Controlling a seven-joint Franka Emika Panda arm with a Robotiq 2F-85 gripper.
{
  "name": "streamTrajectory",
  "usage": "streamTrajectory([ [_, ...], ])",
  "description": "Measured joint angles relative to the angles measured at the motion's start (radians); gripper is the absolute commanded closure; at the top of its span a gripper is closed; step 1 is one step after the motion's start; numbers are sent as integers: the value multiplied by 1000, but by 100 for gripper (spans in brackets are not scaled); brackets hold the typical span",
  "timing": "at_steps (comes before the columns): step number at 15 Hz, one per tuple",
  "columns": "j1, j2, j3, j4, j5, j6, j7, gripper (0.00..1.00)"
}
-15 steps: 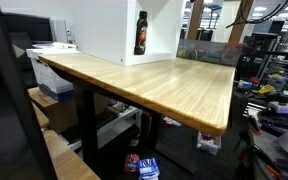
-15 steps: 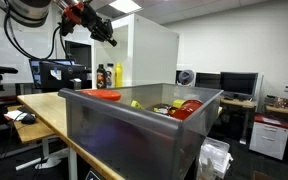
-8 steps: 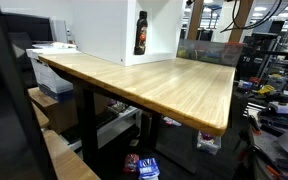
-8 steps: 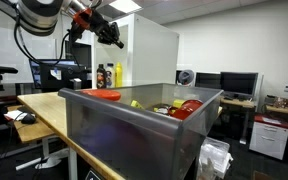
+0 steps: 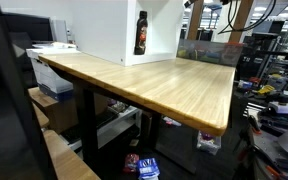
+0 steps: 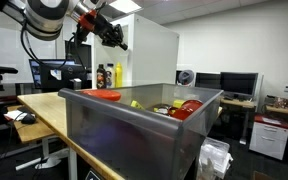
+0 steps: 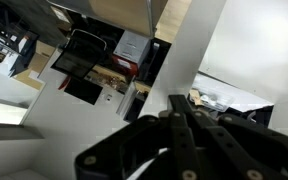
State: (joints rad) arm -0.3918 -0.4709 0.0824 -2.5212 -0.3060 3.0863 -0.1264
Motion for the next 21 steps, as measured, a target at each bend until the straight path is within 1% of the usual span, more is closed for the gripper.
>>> streamTrajectory([
  [3,-40,5,36,6,0,0,0,100],
  [4,-40,5,39,6,0,0,0,100],
  [7,20,7,34,6,6,-5,0,100],
  [8,29,8,34,6,7,-5,0,100],
  [11,24,26,49,24,7,-4,16,100],
  [16,-63,84,100,75,6,-2,57,100],
  [21,-110,108,144,94,6,-2,85,100],
])
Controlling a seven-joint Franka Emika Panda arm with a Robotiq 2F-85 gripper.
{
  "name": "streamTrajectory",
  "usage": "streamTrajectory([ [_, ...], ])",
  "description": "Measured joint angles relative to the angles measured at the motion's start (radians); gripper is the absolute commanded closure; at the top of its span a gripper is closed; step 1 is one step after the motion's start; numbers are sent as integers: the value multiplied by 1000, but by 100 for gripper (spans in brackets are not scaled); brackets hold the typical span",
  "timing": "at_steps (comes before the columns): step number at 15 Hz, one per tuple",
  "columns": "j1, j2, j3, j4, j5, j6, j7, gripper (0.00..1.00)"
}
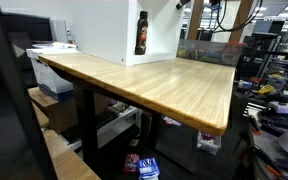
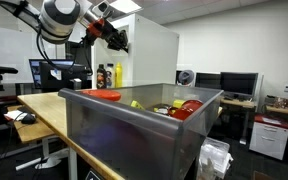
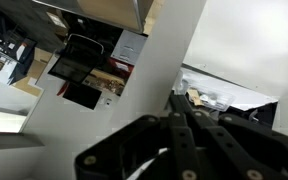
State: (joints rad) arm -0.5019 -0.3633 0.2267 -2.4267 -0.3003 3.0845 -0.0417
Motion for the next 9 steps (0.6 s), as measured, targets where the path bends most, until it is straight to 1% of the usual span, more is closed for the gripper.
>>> streamTrajectory([
  [5,-60,2,53,7,-1,0,40,100],
  [9,-94,2,83,11,-1,0,59,100],
])
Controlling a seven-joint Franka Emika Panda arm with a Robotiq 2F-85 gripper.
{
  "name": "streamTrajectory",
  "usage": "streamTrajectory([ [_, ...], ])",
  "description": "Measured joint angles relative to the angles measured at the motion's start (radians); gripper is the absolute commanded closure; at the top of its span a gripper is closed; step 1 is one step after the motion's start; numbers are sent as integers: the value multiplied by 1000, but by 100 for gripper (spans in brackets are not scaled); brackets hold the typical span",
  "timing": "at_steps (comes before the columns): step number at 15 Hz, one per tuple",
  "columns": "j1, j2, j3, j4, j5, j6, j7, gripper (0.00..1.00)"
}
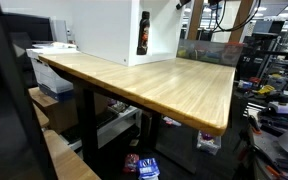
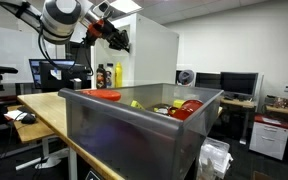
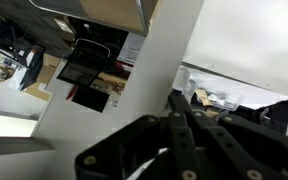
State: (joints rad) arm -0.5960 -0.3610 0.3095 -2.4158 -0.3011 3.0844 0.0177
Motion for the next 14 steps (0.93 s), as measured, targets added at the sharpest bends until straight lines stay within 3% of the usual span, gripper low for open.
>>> streamTrajectory([
  [10,-35,7,27,9,0,-1,12,100],
  [14,3,7,0,5,9,-29,11,100],
])
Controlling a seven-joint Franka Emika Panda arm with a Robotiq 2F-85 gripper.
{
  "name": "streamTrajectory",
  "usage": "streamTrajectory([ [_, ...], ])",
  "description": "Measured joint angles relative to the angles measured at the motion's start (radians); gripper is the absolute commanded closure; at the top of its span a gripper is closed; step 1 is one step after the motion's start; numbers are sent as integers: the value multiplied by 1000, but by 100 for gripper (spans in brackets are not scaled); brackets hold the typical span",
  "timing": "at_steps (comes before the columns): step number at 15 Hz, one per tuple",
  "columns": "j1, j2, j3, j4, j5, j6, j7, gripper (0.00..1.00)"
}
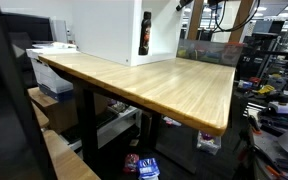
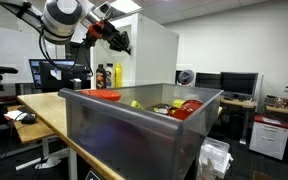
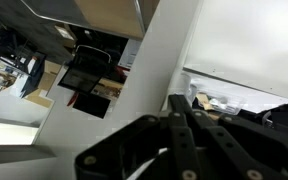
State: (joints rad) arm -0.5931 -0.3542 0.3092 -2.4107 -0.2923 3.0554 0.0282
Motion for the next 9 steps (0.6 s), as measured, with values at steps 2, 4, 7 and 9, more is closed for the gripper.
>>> streamTrajectory([
  [2,59,-1,-35,-7,28,-34,-8,100],
  [4,172,-12,-98,-20,61,-113,-21,100],
  [7,324,-52,-188,-49,96,-268,-21,100],
  [9,409,-95,-233,-72,132,-404,-21,100],
])
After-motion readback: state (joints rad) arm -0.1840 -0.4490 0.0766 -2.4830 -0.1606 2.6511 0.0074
